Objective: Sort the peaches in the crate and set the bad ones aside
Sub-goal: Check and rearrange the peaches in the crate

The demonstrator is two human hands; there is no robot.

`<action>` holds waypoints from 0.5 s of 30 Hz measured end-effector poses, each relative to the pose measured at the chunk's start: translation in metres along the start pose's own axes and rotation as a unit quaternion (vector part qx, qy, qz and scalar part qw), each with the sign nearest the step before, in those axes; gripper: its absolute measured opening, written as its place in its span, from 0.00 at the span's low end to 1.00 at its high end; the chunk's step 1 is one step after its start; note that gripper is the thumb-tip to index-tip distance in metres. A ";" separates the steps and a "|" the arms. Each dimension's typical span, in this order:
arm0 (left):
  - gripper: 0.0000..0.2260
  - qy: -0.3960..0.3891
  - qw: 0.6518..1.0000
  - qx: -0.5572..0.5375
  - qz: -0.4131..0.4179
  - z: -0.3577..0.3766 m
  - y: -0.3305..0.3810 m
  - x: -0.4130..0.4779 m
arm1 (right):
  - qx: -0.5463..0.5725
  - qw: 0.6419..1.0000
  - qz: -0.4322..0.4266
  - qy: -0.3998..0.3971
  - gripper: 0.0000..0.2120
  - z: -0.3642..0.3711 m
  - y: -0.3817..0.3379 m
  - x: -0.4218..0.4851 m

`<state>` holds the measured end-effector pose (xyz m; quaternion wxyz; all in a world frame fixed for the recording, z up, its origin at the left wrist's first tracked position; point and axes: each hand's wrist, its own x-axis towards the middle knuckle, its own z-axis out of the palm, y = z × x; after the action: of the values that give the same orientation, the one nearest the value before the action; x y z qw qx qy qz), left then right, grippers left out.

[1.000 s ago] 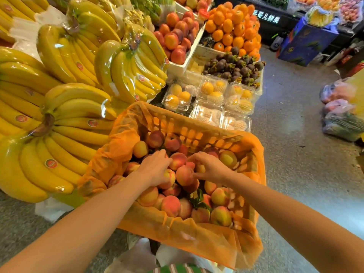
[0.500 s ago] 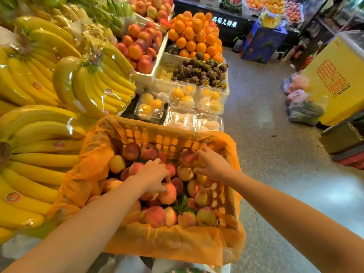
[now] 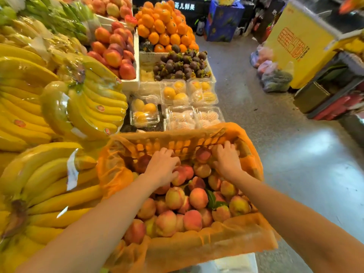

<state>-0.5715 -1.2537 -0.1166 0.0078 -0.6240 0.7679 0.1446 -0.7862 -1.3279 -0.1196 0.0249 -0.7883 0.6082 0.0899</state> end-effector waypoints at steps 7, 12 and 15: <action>0.19 -0.019 1.000 -0.019 0.007 0.010 -0.010 0.003 | 0.010 0.996 0.071 0.045 0.15 0.013 -0.013 -0.001; 0.18 -0.013 0.999 -0.043 0.005 0.013 -0.015 0.009 | 0.059 0.993 0.075 0.062 0.16 0.015 -0.006 0.003; 0.17 -0.007 0.999 -0.047 0.001 0.013 -0.013 0.014 | 0.128 0.986 0.087 0.065 0.18 0.021 -0.005 0.002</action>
<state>-0.5646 -1.2663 -0.1340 -0.0157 -0.6218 0.7609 0.1848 -0.7834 -1.3260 -0.1409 0.0779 -0.7266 0.6815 -0.0381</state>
